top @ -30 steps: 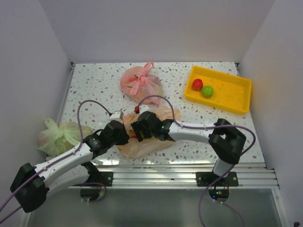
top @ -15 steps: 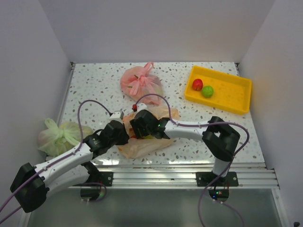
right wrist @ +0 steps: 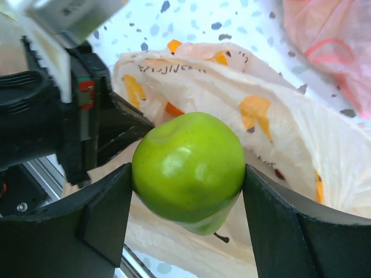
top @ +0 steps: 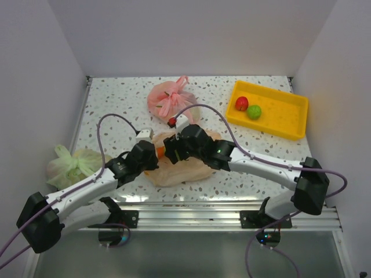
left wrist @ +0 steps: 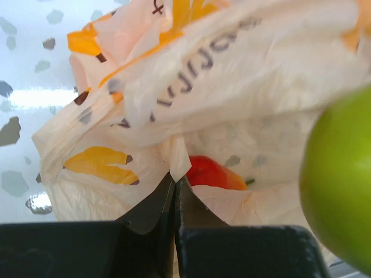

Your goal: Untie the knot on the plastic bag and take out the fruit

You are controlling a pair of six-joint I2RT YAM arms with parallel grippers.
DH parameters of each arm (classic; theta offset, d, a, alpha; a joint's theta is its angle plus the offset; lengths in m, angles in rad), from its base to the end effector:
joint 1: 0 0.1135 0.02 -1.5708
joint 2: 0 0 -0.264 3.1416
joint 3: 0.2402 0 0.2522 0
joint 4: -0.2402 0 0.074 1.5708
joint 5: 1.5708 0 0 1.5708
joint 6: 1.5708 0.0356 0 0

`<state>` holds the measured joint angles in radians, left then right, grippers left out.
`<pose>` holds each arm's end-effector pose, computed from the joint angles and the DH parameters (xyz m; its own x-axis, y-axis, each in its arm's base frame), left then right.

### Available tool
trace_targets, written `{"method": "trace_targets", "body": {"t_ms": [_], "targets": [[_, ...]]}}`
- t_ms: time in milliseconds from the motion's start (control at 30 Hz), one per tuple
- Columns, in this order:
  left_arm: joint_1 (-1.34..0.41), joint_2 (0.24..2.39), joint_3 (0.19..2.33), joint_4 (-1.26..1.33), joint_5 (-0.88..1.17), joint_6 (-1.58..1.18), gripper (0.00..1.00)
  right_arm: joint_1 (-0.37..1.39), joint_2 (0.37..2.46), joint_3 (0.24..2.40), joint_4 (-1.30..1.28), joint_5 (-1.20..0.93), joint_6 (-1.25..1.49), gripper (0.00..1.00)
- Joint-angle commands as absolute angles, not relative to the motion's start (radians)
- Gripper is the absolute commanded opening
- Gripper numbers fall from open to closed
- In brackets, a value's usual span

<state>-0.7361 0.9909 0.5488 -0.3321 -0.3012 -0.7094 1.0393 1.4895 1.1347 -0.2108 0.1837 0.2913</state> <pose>0.1550 -0.1262 0.2083 -0.7084 -0.1976 -0.6776 0.0297 0.9508 -0.3083 0.1785 0.2908 0.2894 -0.4811 -0.2612 -0.8368 -0.6590 0.7373 0.1487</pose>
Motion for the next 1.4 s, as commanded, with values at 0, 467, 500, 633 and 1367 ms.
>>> {"method": "trace_targets", "body": {"t_ms": [0, 467, 500, 633, 1367], "targets": [[-0.727, 1.028, 0.636, -0.304, -0.364, -0.658, 0.03, 1.032, 1.414, 1.178, -0.235, 0.175, 0.209, 0.08], [-0.592, 1.177, 0.795, -0.258, -0.279, -0.545, 0.00, 0.688, 1.269, 1.256, -0.163, 0.210, 0.221, 0.11], [-0.589, 1.172, 0.796, -0.258, -0.272, -0.534, 0.00, 0.636, 1.275, 1.273, -0.172, 0.262, 0.212, 0.13], [-0.588, 1.137, 0.778, -0.255, -0.229, -0.511, 0.00, 0.451, 1.327, 1.292, -0.221, 0.414, 0.247, 0.11], [-0.588, 0.931, 0.494, -0.187, -0.107, -0.614, 0.01, 0.002, 1.907, 1.503, -0.189, 0.433, 0.377, 0.79]]}}
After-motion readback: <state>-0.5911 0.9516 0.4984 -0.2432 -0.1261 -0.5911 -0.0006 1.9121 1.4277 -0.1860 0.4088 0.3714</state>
